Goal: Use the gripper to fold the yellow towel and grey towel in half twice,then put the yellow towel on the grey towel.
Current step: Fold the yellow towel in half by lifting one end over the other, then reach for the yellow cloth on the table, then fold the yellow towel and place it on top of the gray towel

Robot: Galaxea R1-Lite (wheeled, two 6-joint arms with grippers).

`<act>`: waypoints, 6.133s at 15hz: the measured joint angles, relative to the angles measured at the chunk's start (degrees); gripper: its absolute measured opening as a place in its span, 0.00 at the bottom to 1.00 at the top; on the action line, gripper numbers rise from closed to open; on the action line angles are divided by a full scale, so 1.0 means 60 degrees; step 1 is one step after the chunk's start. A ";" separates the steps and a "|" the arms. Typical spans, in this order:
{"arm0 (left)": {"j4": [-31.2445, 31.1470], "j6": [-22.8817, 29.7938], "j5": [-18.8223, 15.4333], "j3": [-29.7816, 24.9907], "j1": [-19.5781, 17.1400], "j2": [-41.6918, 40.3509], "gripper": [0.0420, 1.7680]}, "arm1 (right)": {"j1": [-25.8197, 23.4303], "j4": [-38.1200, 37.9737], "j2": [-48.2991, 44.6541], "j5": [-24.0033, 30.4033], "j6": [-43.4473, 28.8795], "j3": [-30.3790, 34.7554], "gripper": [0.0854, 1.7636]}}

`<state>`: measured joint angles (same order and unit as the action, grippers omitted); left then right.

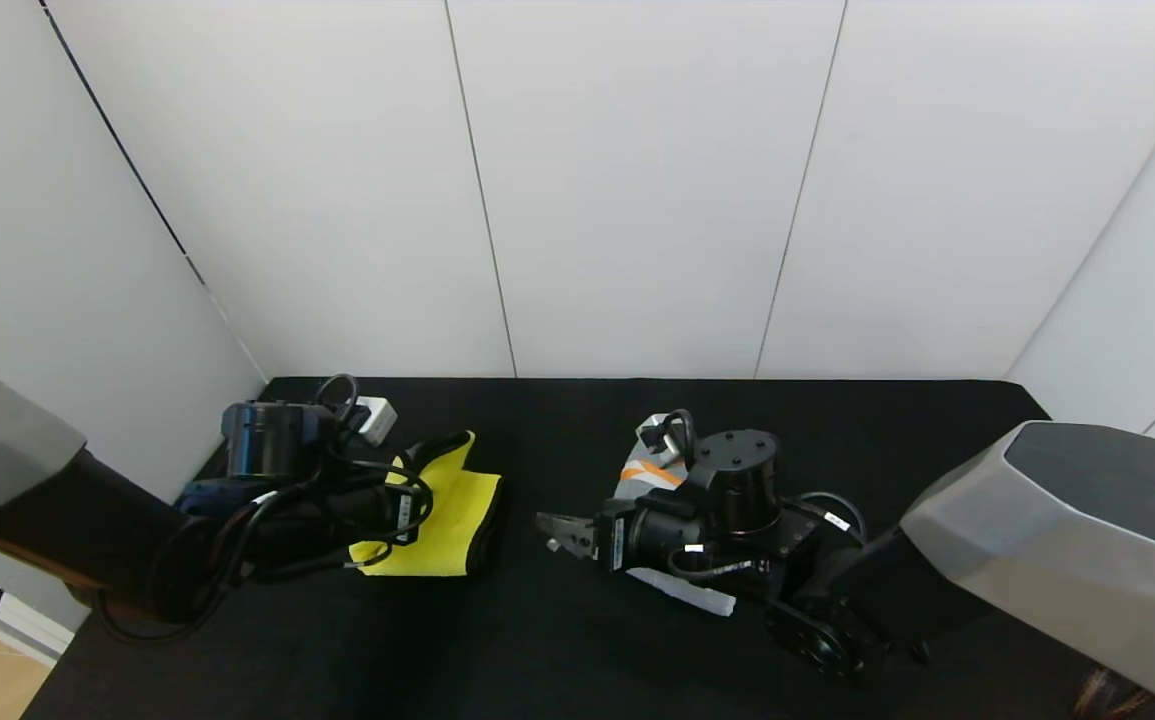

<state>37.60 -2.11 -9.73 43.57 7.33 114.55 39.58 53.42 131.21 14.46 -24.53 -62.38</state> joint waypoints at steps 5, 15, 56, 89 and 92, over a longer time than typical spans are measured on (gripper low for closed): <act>0.0063 0.0081 -0.0004 -0.0223 0.0459 0.0095 0.48 | -0.0039 0.0154 0.0000 0.0006 -0.0073 0.0057 0.97; 0.0648 0.0738 0.0024 -0.0634 -0.0331 -0.0992 0.83 | -0.0039 0.0354 0.0016 0.0002 -0.0110 0.0144 0.97; 0.1512 0.2909 -0.1938 -0.0766 0.1319 0.0904 0.96 | -0.0301 0.2442 0.0333 0.0093 -0.0091 0.0581 0.97; 0.0435 0.3686 -0.3753 0.0360 -0.2763 0.0835 0.97 | 0.1308 -0.5788 0.2572 -0.0439 -0.0644 -0.6546 0.97; 0.0500 0.3667 -0.3761 0.0372 -0.2855 0.0823 0.97 | 0.1353 -0.6687 0.2879 -0.0453 -0.0642 -0.7312 0.97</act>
<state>40.59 19.90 -32.29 45.80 -9.80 119.49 47.70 13.30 148.48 11.74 -28.38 -106.25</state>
